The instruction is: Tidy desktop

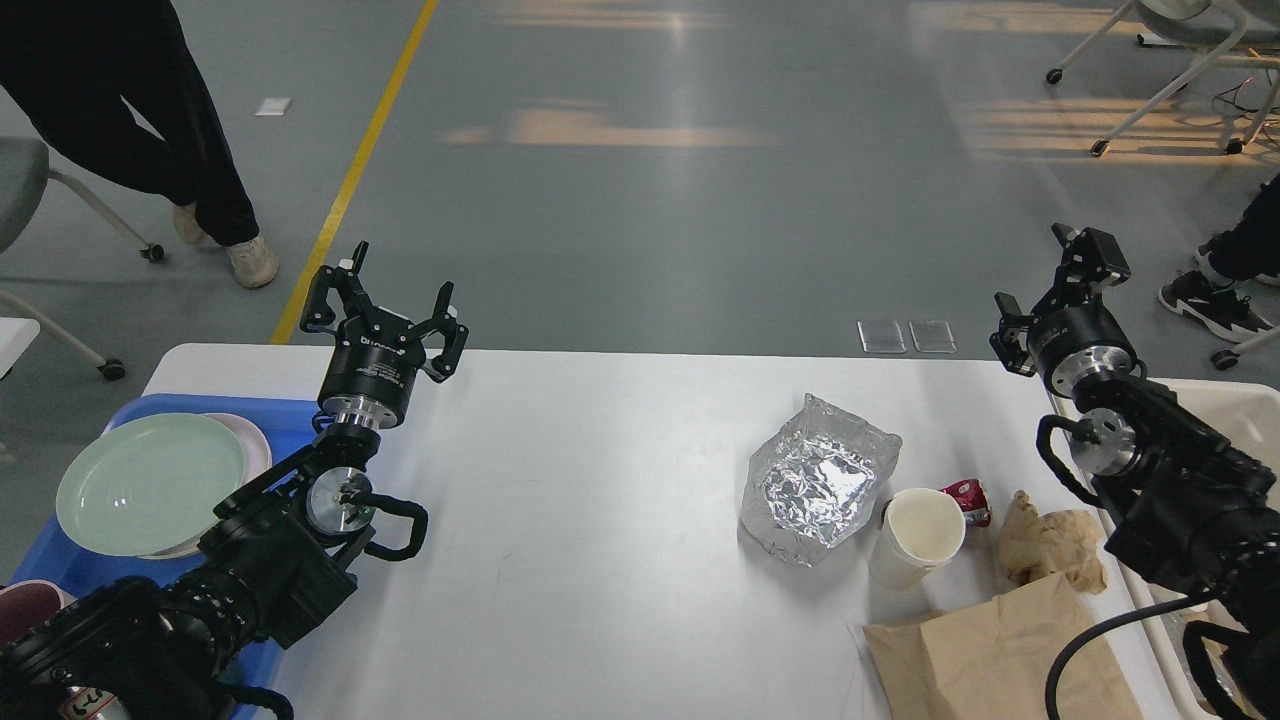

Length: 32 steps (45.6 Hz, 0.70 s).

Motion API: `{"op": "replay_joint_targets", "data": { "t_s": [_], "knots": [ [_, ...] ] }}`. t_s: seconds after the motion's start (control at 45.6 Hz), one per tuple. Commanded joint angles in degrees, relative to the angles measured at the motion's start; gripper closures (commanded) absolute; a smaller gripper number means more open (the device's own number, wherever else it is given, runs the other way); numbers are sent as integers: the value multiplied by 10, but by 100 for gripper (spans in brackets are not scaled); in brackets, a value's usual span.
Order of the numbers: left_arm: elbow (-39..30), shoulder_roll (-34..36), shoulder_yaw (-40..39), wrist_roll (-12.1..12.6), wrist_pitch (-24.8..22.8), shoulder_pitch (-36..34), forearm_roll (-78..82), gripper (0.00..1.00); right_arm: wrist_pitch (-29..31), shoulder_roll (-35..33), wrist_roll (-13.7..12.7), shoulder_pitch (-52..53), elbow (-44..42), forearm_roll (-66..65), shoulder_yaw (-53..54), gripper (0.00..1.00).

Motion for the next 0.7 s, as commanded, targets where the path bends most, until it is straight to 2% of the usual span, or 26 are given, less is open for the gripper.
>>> {"op": "replay_joint_targets", "data": {
  "t_s": [0.0, 0.68],
  "knots": [
    [0, -1, 0, 0, -1, 0, 0, 4, -1, 12, 0, 4, -1, 0, 0, 0],
    [0, -1, 0, 0, -1, 0, 0, 4, -1, 11, 0, -19, -2, 0, 3, 0]
  ]
}}
